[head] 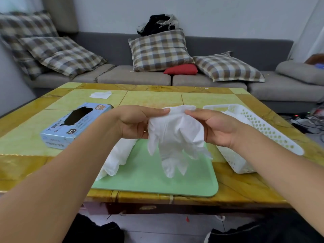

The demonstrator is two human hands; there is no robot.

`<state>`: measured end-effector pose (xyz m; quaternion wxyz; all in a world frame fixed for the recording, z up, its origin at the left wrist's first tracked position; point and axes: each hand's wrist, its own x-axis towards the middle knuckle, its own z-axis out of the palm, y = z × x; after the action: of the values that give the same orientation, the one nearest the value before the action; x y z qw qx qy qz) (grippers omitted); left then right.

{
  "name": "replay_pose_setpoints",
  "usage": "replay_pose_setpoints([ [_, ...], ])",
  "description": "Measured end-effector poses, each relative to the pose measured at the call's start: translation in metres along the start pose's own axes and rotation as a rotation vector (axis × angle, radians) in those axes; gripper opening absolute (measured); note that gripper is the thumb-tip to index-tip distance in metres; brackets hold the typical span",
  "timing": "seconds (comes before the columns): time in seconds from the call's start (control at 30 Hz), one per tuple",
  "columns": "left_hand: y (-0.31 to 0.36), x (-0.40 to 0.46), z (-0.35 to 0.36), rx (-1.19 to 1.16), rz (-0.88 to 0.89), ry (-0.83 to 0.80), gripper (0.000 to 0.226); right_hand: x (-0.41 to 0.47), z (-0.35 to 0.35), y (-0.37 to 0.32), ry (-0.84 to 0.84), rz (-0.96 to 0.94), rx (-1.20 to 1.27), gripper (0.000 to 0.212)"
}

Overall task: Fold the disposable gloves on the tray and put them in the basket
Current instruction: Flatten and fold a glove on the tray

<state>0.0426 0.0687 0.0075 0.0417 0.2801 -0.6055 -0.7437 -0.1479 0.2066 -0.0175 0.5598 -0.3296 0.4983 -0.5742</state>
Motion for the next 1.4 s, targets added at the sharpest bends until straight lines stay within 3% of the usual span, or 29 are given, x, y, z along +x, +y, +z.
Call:
replay_pose_setpoints([
  [0.1, -0.005, 0.007, 0.0, -0.043, -0.075, -0.009, 0.033, 0.01, -0.009, 0.009, 0.026, 0.084, -0.08, 0.034],
  [0.2, -0.014, 0.023, -0.002, 0.044, -0.152, 0.012, 0.038, 0.022, -0.016, 0.021, 0.094, 0.138, -0.093, 0.019],
  [0.3, -0.023, 0.04, -0.002, 0.132, -0.139, 0.135, 0.035, 0.033, -0.021, 0.029, 0.184, 0.156, -0.127, 0.011],
  [0.37, -0.023, 0.05, 0.001, 0.201, -0.011, 0.285, 0.03, 0.038, -0.019, 0.025, 0.252, 0.083, -0.138, 0.009],
  [0.47, -0.007, 0.057, 0.008, 0.184, 0.389, 0.482, 0.012, 0.038, -0.015, -0.001, 0.353, -0.276, -0.152, 0.011],
  [0.57, 0.018, 0.044, 0.015, 0.186, 0.7, 0.468, 0.008, 0.02, -0.009, -0.029, 0.357, -0.607, -0.319, 0.012],
  [0.63, 0.02, 0.035, 0.019, 0.272, 0.768, 0.412, 0.006, 0.011, -0.01, -0.031, 0.343, -0.669, -0.459, 0.012],
  [0.77, -0.015, 0.04, 0.005, 0.679, 0.645, 0.366, 0.007, 0.008, -0.02, 0.001, 0.283, -0.535, -0.814, 0.008],
  [0.93, -0.07, 0.047, -0.016, 1.152, 0.339, 0.028, 0.007, 0.001, -0.027, 0.042, -0.161, -0.19, -1.206, 0.003],
  [1.0, -0.081, 0.044, -0.012, 1.208, 0.3, -0.097, 0.009, 0.001, -0.023, 0.049, -0.248, -0.125, -1.249, 0.005],
  [1.13, -0.08, 0.037, 0.001, 1.343, 0.272, -0.194, 0.022, 0.0, -0.014, 0.049, -0.371, -0.06, -1.303, 0.008],
  [1.27, -0.069, 0.026, 0.013, 1.424, 0.098, -0.342, 0.037, -0.002, -0.006, 0.048, -0.526, 0.111, -1.318, 0.016],
  [1.33, -0.06, 0.02, 0.014, 1.376, -0.013, -0.415, 0.04, -0.001, -0.003, 0.047, -0.517, 0.14, -1.266, 0.019],
  [1.4, -0.05, 0.016, 0.007, 1.324, -0.035, -0.399, 0.035, 0.004, -0.002, 0.045, -0.388, 0.035, -1.251, 0.017],
])
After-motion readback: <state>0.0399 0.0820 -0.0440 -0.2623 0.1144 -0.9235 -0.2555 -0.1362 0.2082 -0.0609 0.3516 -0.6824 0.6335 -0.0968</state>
